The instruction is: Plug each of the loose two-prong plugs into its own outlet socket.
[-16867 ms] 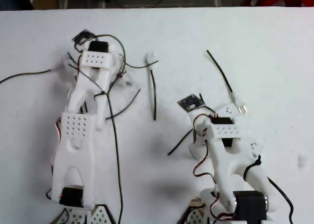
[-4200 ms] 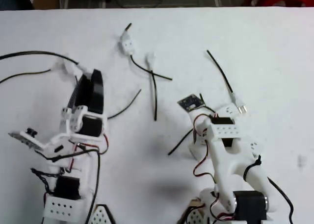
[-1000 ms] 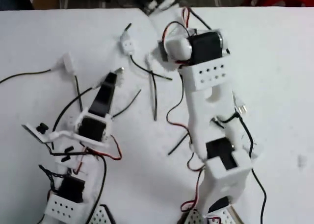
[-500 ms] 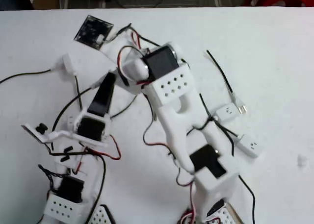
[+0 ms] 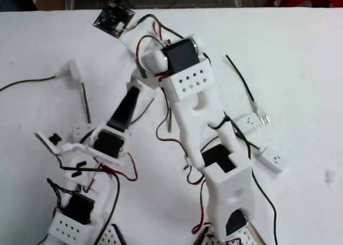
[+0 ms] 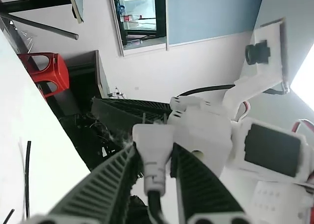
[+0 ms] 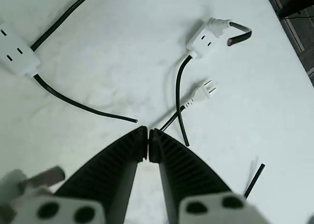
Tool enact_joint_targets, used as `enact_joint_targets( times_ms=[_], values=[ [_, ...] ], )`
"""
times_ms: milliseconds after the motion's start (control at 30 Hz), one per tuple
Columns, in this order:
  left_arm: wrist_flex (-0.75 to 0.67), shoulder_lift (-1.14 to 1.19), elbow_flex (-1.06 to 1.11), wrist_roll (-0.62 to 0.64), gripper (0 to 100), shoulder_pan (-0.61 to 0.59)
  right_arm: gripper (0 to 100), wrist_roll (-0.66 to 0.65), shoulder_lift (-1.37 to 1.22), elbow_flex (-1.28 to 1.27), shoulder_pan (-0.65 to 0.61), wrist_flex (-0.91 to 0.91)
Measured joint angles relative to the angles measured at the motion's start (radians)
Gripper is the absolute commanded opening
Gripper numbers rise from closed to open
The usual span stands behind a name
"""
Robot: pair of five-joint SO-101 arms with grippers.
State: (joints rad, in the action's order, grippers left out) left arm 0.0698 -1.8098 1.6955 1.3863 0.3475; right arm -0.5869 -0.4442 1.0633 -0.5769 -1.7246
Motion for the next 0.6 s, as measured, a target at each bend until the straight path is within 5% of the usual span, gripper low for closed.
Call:
enact_joint_targets(
  times_ms=[267, 433, 600],
  values=[
    [0.003, 0.014, 0.0, -0.002, 3, 0.025, 1.9, 0.002, 0.0, 0.003, 0.146, 0.002],
    [0.003, 0.014, 0.0, -0.017, 3, -0.078, 1.9, 0.002, -0.006, 0.003, 0.336, 0.002],
    [0.083, 0.014, 0.0, -0.25, 3, -0.206, 1.9, 0.003, -0.008, -0.106, 0.47, 0.002]
  ],
)
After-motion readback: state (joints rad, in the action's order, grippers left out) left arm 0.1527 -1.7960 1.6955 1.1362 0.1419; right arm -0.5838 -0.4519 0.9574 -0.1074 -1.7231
